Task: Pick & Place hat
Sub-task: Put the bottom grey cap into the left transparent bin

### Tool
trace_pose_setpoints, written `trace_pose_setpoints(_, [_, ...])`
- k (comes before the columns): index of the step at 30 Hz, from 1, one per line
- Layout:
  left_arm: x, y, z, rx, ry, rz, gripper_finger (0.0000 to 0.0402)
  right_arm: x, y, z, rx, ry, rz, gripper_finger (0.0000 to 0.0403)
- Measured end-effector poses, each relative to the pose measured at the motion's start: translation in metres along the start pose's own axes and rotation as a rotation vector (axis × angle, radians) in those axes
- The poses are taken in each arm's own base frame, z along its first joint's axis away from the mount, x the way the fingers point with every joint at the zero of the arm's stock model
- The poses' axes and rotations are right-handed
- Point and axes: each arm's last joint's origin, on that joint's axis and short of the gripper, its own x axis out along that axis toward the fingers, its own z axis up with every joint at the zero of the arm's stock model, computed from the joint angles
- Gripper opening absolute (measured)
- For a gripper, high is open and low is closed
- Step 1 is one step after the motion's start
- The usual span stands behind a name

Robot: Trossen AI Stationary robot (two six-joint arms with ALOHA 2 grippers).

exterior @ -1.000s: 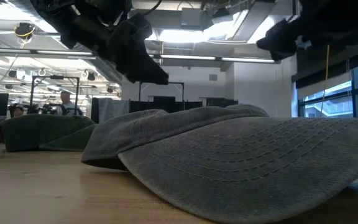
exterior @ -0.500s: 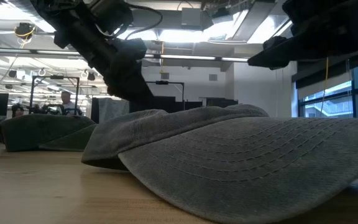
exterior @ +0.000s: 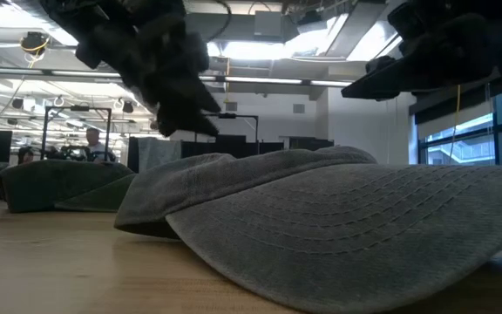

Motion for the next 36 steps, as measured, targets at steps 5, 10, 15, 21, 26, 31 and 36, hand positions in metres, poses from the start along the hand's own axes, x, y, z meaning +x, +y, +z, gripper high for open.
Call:
trace_pose_setpoints(5, [0.003, -0.023, -0.004, 0.049, -0.056, -0.029, 0.0217, 0.000, -0.002, 0.000, -0.002, 0.001, -0.007, 0.0265])
trace_pose_setpoints(10, [0.004, -0.042, -0.009, 0.088, -0.102, -0.034, 0.0217, 0.001, -0.006, -0.001, 0.007, 0.005, -0.028, 0.0265])
trace_pose_setpoints(15, [0.006, -0.054, -0.013, 0.107, -0.155, -0.003, 0.0216, 0.001, -0.008, -0.001, 0.016, 0.008, -0.036, 0.0265])
trace_pose_setpoints(21, [0.027, -0.059, -0.019, 0.112, -0.204, -0.070, 0.0216, 0.001, -0.008, -0.002, 0.023, 0.015, -0.035, 0.0265])
trace_pose_setpoints(26, [0.051, -0.061, -0.023, 0.117, -0.143, -0.098, 0.0216, 0.001, -0.008, -0.002, 0.023, 0.015, -0.035, 0.0265])
trace_pose_setpoints(31, [0.076, -0.070, -0.027, 0.145, -0.076, -0.143, 0.0216, 0.001, -0.008, -0.002, 0.023, 0.018, -0.034, 0.0265])
trace_pose_setpoints(36, [0.094, -0.070, -0.037, 0.119, 0.008, -0.134, 0.0216, 0.001, -0.008, -0.003, 0.037, 0.030, -0.032, 0.0265])
